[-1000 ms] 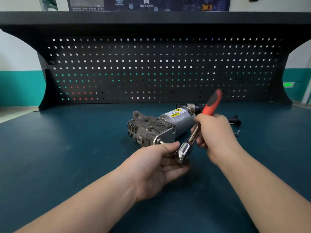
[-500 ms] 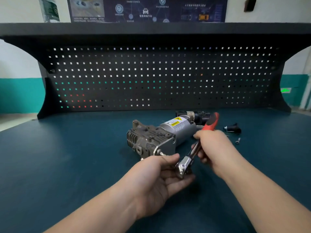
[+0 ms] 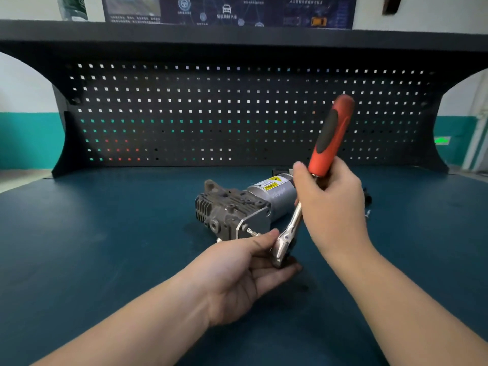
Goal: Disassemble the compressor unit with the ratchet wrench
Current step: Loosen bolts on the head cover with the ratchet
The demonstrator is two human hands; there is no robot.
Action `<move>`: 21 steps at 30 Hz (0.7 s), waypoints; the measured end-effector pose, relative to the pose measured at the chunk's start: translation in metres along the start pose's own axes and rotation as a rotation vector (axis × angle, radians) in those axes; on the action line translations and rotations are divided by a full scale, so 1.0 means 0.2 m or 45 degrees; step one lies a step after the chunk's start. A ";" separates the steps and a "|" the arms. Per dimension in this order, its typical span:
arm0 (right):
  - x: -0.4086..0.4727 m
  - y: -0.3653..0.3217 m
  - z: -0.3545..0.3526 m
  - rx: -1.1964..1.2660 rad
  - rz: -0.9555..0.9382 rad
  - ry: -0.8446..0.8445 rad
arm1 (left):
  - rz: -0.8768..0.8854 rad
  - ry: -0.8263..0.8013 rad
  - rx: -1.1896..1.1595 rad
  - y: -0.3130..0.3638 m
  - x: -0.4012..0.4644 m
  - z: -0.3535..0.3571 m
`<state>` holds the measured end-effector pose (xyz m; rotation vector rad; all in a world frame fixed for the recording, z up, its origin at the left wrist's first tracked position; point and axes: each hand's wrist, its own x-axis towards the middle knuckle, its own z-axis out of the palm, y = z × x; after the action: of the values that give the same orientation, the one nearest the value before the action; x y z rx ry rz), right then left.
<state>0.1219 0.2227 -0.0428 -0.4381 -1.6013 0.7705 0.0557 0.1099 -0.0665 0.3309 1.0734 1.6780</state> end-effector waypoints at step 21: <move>0.00 -0.02 -0.02 0.144 -0.008 -0.181 | 0.059 -0.003 -0.028 -0.02 0.00 0.00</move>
<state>0.1261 0.2200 -0.0400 -0.3022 -1.6801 0.8990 0.0580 0.1102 -0.0706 0.3458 1.0523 1.7287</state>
